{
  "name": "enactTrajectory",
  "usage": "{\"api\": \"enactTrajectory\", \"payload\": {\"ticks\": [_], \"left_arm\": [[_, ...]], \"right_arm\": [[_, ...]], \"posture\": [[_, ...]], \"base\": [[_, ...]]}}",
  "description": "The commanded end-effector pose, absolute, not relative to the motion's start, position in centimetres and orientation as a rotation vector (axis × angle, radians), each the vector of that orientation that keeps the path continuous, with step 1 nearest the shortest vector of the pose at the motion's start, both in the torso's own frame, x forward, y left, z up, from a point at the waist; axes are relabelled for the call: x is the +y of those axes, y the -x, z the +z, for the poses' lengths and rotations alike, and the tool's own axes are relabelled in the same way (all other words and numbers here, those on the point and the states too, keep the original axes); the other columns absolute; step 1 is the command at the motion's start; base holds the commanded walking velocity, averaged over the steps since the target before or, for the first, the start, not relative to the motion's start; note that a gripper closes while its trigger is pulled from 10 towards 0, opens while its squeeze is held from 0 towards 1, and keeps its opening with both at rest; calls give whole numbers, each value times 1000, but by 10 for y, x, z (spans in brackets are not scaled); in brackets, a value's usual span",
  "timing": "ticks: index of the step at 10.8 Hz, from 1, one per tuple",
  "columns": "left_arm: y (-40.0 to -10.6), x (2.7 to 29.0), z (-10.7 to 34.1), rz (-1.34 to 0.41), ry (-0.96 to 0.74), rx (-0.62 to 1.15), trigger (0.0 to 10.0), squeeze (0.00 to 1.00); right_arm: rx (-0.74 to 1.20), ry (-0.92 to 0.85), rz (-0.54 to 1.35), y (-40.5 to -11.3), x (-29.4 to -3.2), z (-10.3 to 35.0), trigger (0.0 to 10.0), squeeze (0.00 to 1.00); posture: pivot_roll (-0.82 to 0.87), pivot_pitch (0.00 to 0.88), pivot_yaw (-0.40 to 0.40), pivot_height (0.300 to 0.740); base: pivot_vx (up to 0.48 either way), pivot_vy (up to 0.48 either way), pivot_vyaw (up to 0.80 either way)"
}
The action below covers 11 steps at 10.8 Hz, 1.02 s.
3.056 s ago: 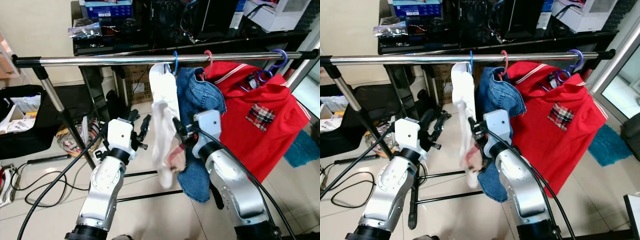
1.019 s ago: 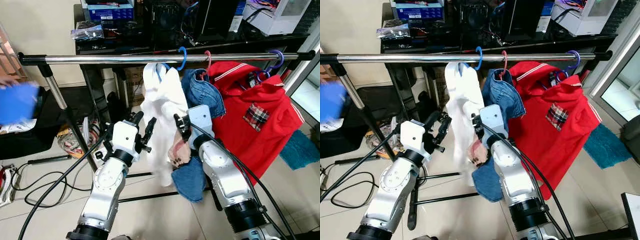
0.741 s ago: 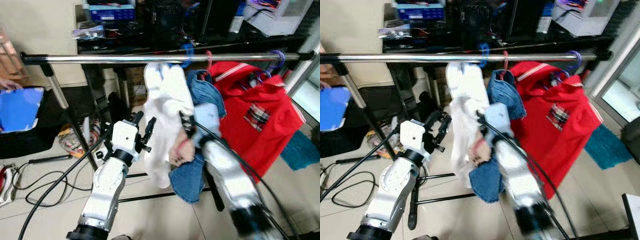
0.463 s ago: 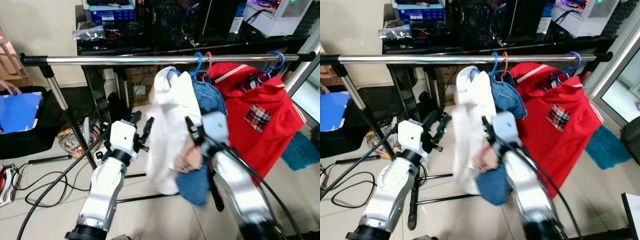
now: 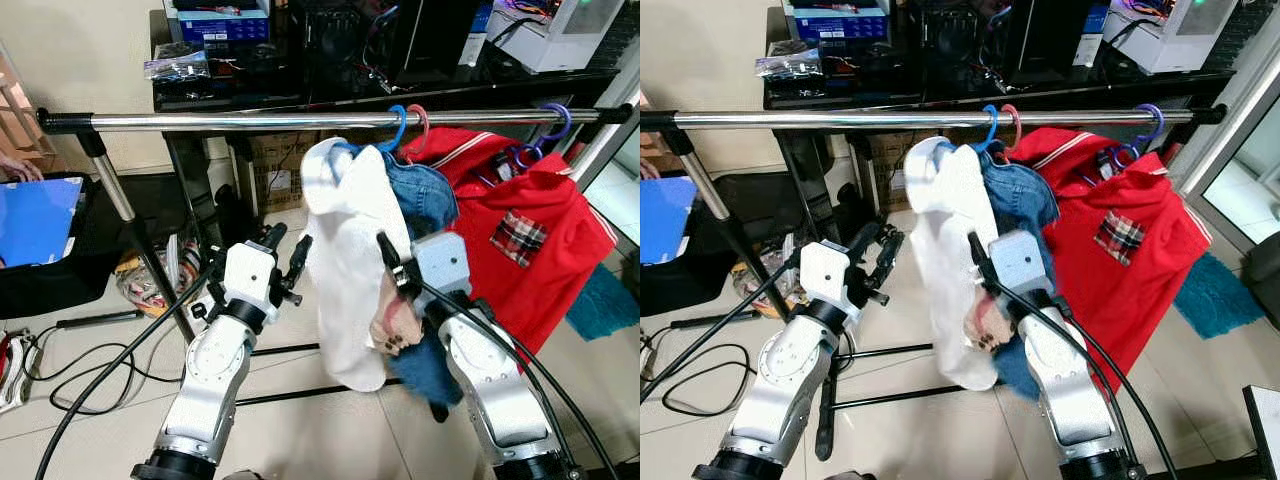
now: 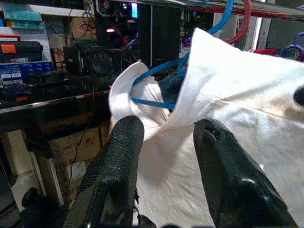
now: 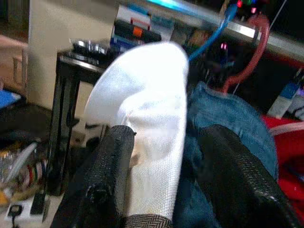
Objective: Hang hanger
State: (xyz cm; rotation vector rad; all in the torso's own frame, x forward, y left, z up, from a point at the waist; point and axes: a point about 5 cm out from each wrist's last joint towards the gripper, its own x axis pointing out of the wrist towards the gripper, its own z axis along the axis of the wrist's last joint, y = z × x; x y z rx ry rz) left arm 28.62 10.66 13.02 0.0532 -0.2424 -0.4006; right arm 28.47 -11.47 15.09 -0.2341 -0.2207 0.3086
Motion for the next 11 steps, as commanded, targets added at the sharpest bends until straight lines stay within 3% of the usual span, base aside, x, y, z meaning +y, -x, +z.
{"api": "enactTrajectory", "payload": {"ticks": [1, 6, 9, 10, 11], "left_arm": [[-286, 104, 129, -418, -66, -240, 10000, 0], [-286, 107, 129, -407, -78, -245, 10000, 0], [-286, 107, 129, -403, -77, -246, 10000, 0], [-286, 107, 128, -403, -78, -245, 10000, 0], [-286, 106, 128, -405, -77, -244, 10000, 0]], "right_arm": [[-287, 235, 313, -284, -113, 163, 0, 35], [-344, 234, 351, -286, -107, 175, 0, 0], [-217, 276, 467, -285, -93, 153, 0, 0], [-171, 297, 475, -285, -93, 146, 7647, 0], [-134, 315, 477, -286, -93, 140, 10000, 0]], "posture": [[139, 77, -38, 740], [163, 66, -48, 740], [163, 68, -49, 740], [163, 64, -49, 740], [164, 60, -50, 740]], "base": [[0, 0, 0], [0, 0, 0], [0, 0, 0], [0, 0, 0], [0, 0, 0]]}}
